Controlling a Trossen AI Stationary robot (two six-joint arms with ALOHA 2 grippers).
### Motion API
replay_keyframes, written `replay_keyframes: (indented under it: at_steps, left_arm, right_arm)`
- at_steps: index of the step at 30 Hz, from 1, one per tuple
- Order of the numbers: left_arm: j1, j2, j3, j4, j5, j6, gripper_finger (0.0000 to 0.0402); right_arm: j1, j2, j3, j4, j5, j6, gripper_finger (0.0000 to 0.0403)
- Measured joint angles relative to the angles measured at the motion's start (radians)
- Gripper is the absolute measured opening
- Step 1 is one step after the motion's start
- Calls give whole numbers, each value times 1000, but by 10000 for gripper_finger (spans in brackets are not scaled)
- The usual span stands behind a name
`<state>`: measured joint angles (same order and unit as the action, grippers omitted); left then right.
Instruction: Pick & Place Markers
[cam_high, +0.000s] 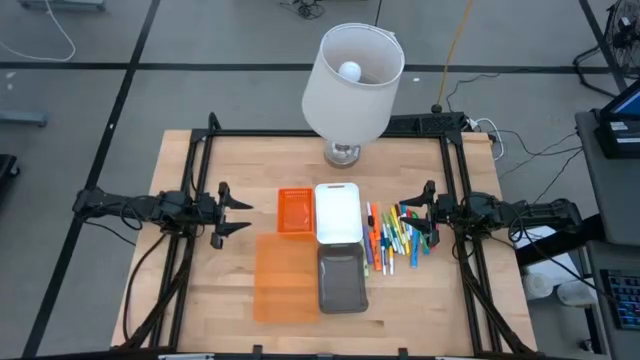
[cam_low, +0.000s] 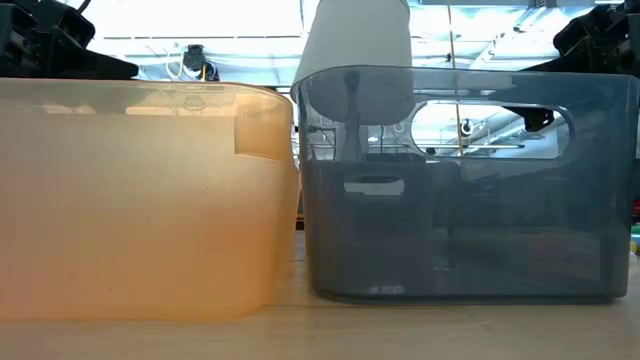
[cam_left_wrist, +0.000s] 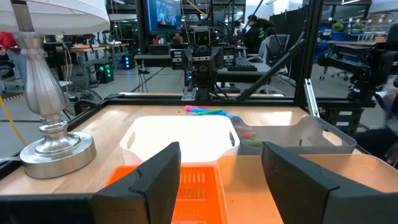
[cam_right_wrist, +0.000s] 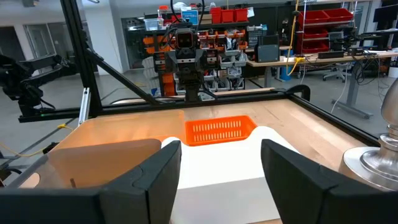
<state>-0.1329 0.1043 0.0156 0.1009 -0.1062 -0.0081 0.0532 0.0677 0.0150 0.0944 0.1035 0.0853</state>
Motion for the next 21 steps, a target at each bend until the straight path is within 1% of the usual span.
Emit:
replay_keyframes:
  at_steps: [18,20,21]
  left_arm:
    - [0,0,0,0,0,0,228]
    - [0,0,0,0,0,0,228]
    - [0,0,0,0,0,0,228]
  right_arm:
    - [0,0,0,1,0,1,210]
    - [0,0,0,9,-1,47,210]
    - [0,0,0,10,-4,125,210]
